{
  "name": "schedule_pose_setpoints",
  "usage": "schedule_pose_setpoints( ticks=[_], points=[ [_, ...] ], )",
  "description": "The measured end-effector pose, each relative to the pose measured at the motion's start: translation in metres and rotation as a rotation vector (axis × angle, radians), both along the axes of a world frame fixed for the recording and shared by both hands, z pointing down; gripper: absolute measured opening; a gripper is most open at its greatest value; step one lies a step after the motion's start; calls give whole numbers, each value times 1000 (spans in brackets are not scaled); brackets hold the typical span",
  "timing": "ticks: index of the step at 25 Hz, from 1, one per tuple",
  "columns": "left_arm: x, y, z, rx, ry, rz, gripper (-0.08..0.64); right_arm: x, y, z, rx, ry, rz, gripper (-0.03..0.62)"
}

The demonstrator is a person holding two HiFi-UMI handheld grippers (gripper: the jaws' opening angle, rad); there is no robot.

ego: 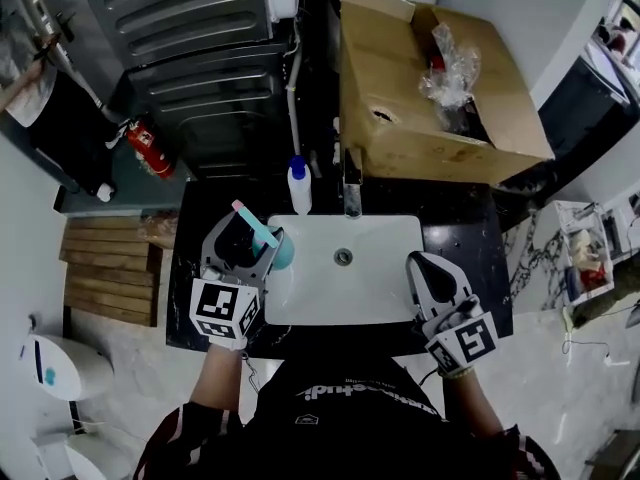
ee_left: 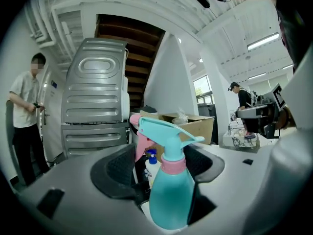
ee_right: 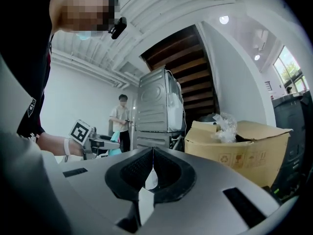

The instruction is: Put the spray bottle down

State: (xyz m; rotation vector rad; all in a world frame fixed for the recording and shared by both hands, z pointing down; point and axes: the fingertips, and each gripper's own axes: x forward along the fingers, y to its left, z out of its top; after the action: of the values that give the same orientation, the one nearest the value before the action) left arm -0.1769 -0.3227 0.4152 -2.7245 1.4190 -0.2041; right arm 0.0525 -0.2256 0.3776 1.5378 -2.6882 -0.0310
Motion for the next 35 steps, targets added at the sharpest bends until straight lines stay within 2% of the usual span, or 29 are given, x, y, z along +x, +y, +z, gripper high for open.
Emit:
schedule_pose_setpoints(
  ticks=[2,5,7,18,22,27,35],
  points=[
    [-8,-18,9,-13,7,-21,326,4,-7,2,-8,-11,7,41],
    [-22,-55,25,-43,79,-54,325,6,-20,8,-30,-16,0,41],
    [-30,-79,36,-44,97,-74,325,7,-25,13,-46,-7,-13,41],
    [-67,-179,108,-25,-14,-206,325,8,-31,33,-107,14,-29,41],
    [-76,-194,125,-25,-36,-224,325,10,-27,43,-131,12,-8,41],
    [-84,-199,132,-67,6,-251,325,9,-21,48,-144,1,12,41],
    [-87,-190,137,-115,-10,-215,344,-4,-9,43,-135,-4,18,41]
  ],
)
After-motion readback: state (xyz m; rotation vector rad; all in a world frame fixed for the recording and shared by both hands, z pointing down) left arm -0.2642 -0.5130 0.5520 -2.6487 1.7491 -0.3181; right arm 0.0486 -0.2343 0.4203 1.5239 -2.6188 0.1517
